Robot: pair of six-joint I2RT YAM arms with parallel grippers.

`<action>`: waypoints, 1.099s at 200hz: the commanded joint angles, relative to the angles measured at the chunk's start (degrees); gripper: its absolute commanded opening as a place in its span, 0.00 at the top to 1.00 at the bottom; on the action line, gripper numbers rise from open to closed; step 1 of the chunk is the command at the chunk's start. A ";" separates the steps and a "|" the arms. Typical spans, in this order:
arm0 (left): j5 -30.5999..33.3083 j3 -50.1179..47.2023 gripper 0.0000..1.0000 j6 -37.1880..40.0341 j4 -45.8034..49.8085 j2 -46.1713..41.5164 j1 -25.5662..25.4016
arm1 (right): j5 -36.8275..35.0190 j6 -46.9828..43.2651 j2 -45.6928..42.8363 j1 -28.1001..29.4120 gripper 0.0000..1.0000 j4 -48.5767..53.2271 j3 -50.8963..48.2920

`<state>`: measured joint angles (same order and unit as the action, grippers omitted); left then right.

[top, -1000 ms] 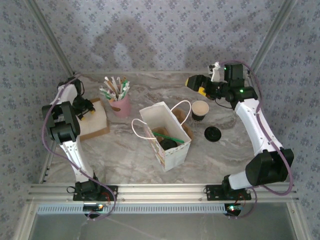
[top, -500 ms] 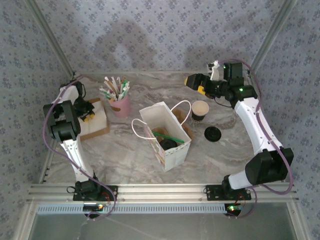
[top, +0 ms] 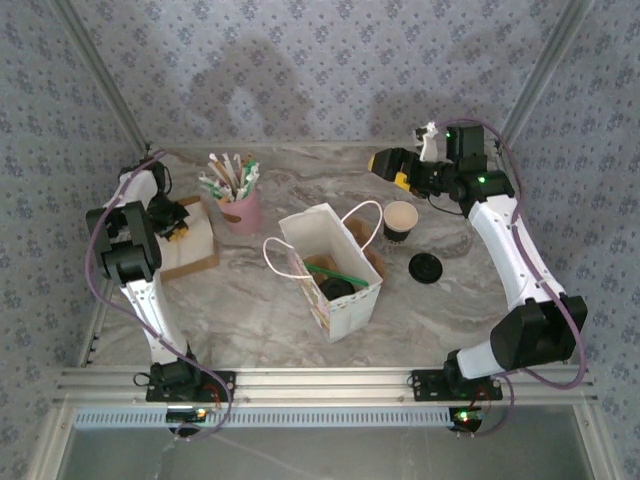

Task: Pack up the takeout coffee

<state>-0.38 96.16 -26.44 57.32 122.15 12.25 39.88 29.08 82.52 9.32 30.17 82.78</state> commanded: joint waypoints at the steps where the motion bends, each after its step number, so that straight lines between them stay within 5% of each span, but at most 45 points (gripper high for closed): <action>1: 0.44 0.89 0.81 0.24 2.18 -3.44 -0.35 | 0.37 -1.19 0.31 0.37 0.00 0.81 1.50; 100: 1.09 -1.17 0.94 0.56 1.01 -5.73 -0.21 | 0.06 -1.45 1.74 1.55 0.00 0.51 1.33; 220: 1.61 -0.97 0.95 1.36 2.39 -11.69 0.10 | -0.28 -1.78 2.36 3.10 0.00 1.02 2.30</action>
<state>0.19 95.29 -26.06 57.41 114.50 12.21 39.88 28.86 84.58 11.73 30.22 82.85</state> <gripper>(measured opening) 0.050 0.998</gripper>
